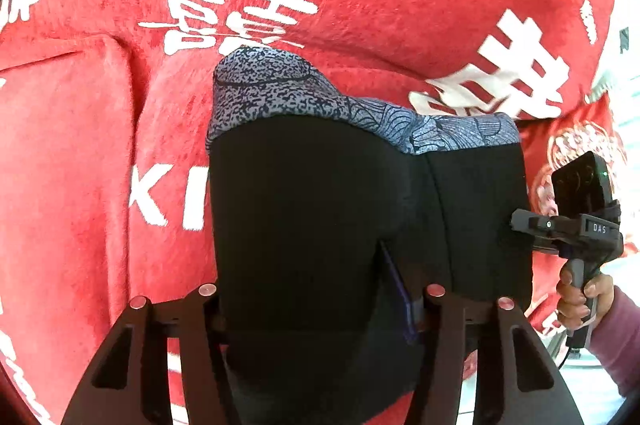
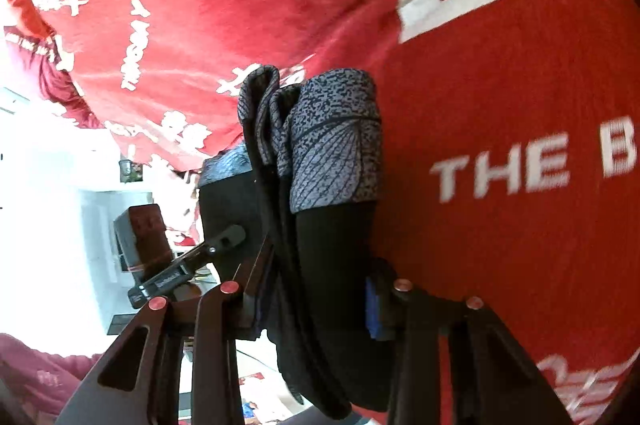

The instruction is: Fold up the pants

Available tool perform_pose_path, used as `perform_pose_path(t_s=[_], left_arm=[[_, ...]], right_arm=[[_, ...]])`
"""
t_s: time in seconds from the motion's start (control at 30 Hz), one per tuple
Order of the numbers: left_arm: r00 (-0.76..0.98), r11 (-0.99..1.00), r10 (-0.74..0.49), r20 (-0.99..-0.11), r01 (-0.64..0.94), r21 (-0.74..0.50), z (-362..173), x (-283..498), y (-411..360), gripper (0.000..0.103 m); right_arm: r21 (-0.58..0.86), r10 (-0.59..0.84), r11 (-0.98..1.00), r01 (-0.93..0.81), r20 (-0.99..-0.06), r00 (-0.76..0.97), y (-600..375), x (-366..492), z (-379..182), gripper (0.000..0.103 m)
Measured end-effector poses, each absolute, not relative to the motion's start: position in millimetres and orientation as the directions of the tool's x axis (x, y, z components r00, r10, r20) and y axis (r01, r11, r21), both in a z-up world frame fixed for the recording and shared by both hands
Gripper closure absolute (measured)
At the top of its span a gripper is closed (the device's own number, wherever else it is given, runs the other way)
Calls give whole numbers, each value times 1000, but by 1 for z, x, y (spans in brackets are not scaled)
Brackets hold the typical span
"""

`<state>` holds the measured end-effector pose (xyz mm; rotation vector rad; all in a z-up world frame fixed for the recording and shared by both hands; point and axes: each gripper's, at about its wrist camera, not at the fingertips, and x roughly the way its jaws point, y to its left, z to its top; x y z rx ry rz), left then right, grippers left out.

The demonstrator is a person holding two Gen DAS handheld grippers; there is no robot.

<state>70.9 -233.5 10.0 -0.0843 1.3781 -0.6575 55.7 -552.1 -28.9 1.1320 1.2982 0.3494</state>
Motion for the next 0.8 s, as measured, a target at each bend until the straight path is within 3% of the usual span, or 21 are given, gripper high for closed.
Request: perform_pose_path(t_s=[0.23,0.37,0.47,0.5,0.57,0.63,0.8], left_arm=[[34,815,-465,-884,407,-413,37,45,-192,45],[15,827,-435,-900,402,-393,14,39,-166,44],[22,851,-365,-931,413,-324,-19,37,-155,34],[32,858,-357,-934,406,-314,-28,37,-151,17],[84,872,-352,-932,393,-294,-36,41,-141,3],[85,869,-362,-928,391,-304,-41,43,-138,0],[81,874,-356,-931,381,-301,-41,43,-136,0]], right_arm=[[832,770,402,383,-533,350,-508,18,3,64],[824,766,392,409,-538,350,-481,7,-8,64],[782,749,457,423,-595,291,-460,7,-29,63],[760,737,488,429,-622,264,-457,6,-36,58],[704,685,564,431,-691,232,-455,2,-51,52],[697,674,564,442,-698,240,-459,-2,-57,38],[630,598,629,455,-767,234,-454,-4,-48,30]])
